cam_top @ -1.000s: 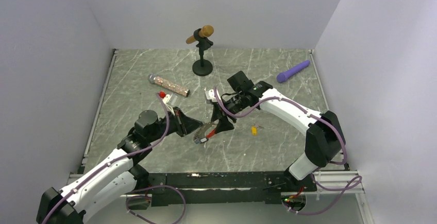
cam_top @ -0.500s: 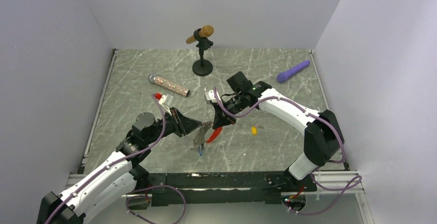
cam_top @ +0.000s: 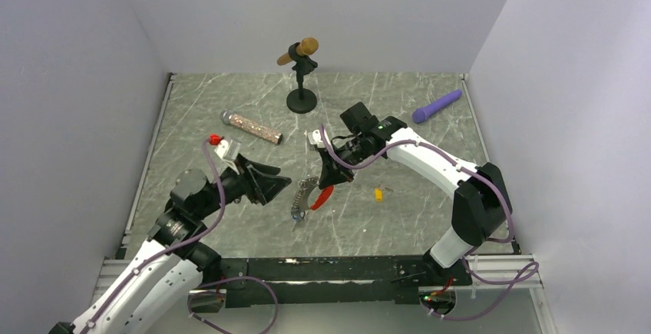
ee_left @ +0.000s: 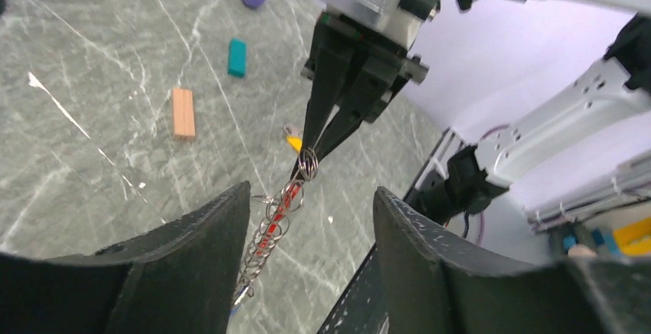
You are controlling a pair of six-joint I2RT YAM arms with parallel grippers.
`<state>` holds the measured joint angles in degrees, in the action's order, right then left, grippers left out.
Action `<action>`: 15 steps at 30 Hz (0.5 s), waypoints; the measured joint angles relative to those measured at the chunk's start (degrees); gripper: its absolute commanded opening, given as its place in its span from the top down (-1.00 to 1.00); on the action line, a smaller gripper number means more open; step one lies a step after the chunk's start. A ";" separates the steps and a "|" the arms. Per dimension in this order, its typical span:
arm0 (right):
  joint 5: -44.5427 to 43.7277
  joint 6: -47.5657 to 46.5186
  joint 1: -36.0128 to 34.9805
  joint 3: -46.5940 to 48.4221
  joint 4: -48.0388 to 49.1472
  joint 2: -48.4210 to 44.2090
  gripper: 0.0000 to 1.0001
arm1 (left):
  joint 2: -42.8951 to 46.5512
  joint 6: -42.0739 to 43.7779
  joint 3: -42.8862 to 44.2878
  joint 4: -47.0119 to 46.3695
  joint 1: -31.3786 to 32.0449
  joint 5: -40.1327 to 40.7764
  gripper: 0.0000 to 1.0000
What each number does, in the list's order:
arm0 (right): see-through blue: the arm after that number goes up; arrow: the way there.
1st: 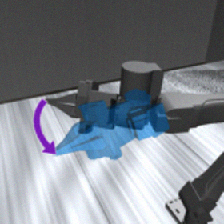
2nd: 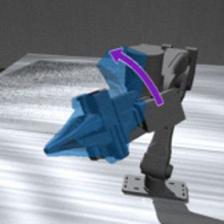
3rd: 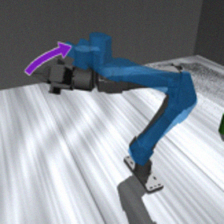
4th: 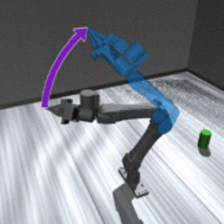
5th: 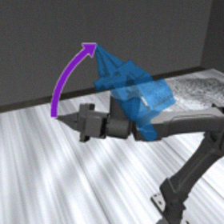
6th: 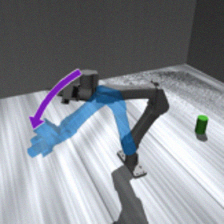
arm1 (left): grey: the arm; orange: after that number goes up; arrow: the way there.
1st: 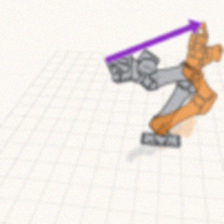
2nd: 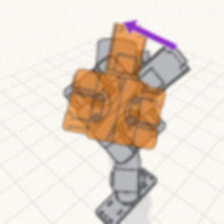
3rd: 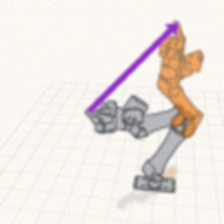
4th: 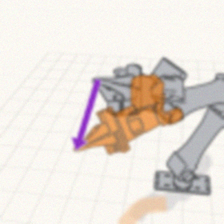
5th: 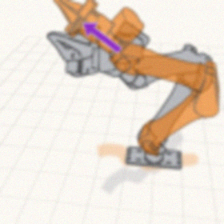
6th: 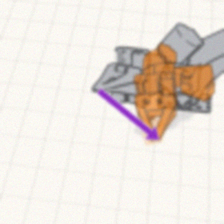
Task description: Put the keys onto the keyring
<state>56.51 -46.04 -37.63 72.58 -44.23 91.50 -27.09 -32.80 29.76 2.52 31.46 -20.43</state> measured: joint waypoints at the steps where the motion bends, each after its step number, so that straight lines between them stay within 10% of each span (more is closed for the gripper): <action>1: 0.00 0.00 0.00 0.26 -0.07 0.11 1.00 | -1.27 0.50 0.28 -0.07 0.00 -1.38 -0.15; 15: 0.04 0.17 0.00 0.66 -0.37 0.37 1.00 | -13.75 -0.92 -0.09 -4.79 -0.04 -14.58 -0.08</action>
<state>56.55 -45.87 -37.63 73.23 -44.60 91.88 -40.84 -33.71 29.67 -2.26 31.42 -35.00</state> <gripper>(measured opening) 0.011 0.537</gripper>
